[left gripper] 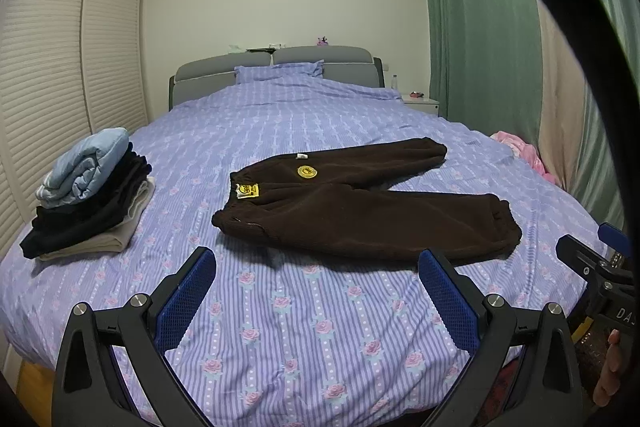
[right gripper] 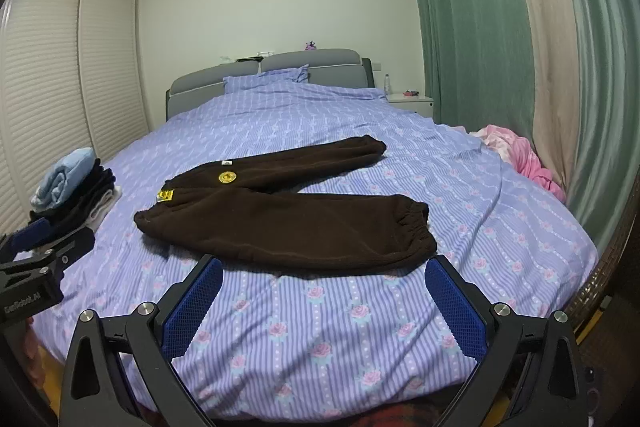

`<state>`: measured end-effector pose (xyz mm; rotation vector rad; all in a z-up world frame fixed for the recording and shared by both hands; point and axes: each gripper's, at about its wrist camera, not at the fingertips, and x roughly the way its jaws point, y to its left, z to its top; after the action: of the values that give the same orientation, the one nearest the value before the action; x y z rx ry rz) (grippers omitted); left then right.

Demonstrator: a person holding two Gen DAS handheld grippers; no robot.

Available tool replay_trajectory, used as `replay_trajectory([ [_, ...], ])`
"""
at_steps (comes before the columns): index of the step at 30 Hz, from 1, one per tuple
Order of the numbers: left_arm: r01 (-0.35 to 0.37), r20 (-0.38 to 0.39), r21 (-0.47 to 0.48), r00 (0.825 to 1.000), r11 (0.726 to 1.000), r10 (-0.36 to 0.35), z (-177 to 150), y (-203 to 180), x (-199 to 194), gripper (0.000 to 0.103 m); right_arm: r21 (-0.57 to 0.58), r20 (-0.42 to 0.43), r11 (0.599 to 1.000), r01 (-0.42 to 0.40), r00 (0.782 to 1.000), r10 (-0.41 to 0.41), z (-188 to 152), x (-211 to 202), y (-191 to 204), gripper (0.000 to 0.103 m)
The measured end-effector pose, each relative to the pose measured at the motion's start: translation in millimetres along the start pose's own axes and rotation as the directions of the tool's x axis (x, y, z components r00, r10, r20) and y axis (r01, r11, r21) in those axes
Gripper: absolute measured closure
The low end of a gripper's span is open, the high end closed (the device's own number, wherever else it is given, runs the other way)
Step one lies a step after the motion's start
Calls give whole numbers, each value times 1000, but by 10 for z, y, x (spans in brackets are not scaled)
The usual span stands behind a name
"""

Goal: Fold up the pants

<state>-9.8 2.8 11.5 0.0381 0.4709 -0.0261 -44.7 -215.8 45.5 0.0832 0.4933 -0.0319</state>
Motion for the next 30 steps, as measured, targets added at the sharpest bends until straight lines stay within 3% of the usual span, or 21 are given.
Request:
replay_trajectory([
  [30, -19, 2, 12, 1000, 1000, 19, 8, 23, 25, 0, -7, 0, 1000, 2, 1000, -2, -4, -6, 1, 0],
])
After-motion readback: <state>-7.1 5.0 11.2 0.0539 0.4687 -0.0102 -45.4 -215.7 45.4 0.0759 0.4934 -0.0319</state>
